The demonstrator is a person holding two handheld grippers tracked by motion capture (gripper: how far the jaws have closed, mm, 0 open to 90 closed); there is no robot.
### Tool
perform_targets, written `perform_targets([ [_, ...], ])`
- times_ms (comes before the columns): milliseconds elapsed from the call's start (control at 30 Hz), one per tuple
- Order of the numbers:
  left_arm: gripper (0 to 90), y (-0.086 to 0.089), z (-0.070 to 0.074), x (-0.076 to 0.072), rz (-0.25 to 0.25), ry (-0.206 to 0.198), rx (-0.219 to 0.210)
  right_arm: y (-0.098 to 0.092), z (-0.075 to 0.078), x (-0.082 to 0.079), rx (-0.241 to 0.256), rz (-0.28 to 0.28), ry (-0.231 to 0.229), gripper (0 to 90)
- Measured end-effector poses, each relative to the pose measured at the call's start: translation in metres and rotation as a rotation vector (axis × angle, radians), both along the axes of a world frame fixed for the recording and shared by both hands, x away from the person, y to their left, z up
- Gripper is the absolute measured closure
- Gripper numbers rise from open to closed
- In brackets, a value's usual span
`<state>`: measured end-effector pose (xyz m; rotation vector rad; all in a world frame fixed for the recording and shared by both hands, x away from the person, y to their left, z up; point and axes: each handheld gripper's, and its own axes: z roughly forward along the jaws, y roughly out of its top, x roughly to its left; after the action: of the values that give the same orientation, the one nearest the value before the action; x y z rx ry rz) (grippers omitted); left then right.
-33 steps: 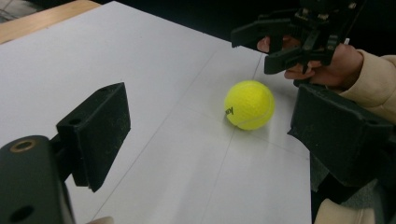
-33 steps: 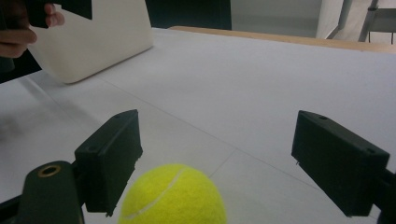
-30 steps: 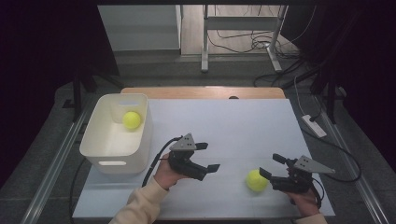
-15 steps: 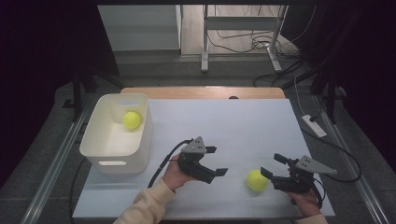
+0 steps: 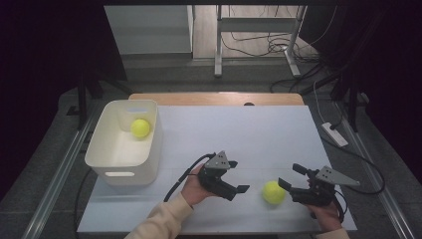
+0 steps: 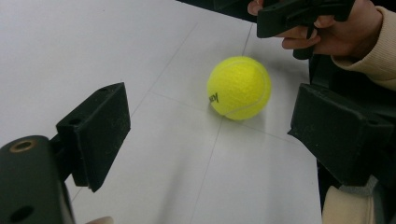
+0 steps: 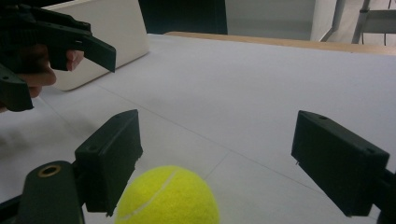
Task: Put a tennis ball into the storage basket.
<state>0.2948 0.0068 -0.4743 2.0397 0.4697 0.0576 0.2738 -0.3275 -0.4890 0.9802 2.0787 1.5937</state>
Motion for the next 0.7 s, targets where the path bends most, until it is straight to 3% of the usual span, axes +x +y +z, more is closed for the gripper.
perform_targets([
  [700, 12.6, -0.020, -0.010, 0.001, -0.043, 0.027, 0.009, 0.001, 0.001, 0.000, 0.000, -0.005, -0.001, 16.1],
])
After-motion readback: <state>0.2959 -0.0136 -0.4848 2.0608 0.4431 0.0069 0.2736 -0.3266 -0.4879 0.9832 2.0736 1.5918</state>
